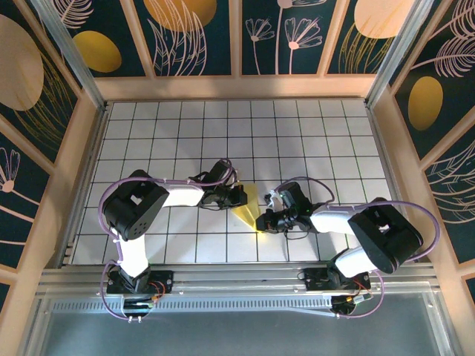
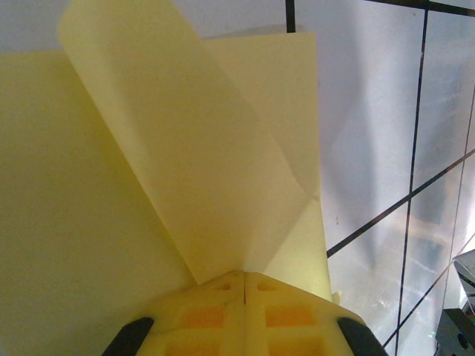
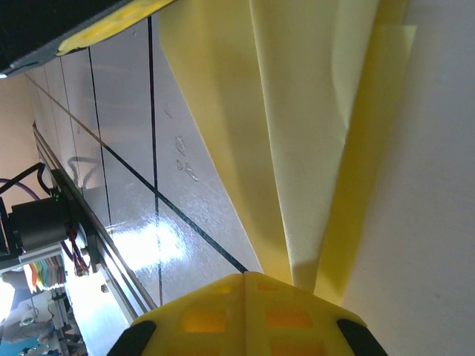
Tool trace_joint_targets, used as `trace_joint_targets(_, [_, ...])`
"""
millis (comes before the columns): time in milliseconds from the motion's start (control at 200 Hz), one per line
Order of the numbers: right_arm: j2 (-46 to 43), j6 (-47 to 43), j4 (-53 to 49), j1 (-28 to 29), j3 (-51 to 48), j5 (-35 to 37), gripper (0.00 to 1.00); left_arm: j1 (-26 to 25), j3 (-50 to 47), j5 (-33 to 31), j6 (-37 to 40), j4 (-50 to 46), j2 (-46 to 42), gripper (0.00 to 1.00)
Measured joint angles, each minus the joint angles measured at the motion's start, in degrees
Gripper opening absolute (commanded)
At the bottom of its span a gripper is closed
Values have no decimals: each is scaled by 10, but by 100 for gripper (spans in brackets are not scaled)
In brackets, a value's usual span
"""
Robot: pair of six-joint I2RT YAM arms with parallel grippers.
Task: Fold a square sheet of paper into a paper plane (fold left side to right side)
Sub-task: Fourth fold the wing at the center of the table.
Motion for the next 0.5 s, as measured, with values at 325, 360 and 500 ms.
trace_joint_targets(325, [0,0,-1,2,-4,8,0,0,0,0,0,0,0,0])
trace_joint_targets(360, [0,0,-1,2,-4,9,0,0,0,0,0,0,0,0])
trace_joint_targets(500, [0,0,-3,2,-4,12,0,0,0,0,0,0,0,0])
